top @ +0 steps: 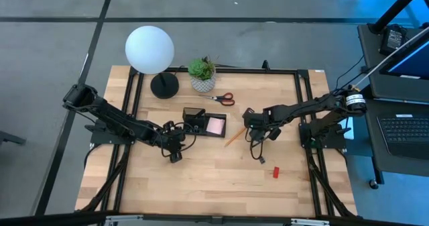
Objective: Pick and place office supplies into organizer
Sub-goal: Put the black pen into the black desk organizer
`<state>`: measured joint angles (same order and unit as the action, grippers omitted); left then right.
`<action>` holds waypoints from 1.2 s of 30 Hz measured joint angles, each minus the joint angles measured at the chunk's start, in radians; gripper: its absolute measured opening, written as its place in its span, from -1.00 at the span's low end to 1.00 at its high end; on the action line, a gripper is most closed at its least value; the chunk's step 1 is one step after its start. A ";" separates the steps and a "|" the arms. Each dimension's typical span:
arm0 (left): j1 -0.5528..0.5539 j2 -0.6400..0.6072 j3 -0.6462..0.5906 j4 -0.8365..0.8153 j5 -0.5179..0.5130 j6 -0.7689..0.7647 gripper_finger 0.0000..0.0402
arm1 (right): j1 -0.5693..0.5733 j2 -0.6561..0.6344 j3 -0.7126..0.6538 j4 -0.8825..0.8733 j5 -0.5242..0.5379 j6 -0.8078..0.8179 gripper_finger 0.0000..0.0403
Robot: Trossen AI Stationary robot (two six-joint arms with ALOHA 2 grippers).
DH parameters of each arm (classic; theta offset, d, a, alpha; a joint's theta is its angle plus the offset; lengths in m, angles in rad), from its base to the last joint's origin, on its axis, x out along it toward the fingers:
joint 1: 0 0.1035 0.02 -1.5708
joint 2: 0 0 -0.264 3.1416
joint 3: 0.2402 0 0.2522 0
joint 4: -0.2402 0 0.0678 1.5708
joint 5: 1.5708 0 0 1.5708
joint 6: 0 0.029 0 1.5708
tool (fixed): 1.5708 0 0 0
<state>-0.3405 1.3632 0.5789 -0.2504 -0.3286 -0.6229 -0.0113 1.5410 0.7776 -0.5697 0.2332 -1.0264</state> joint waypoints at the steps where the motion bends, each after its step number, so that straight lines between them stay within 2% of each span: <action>1: 0.000 0.000 0.000 0.000 0.000 0.000 -0.52 | 0.000 0.000 0.000 0.000 -0.001 0.000 -0.40; 16: 0.000 0.000 0.000 0.000 0.000 0.044 -0.52 | 0.000 0.104 0.007 0.007 -0.021 -0.028 -0.40; 29: 0.000 0.000 0.000 0.000 0.000 0.044 -0.52 | -0.053 0.118 0.063 -0.062 -0.122 0.257 -0.40; 36: 0.000 0.000 0.000 0.000 0.000 0.042 -0.52 | -0.061 0.127 0.062 -0.044 -0.132 0.246 -0.40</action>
<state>-0.3405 1.3632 0.5789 -0.2501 -0.3288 -0.5806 -0.0722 1.6684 0.8394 -0.6135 0.1009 -0.7804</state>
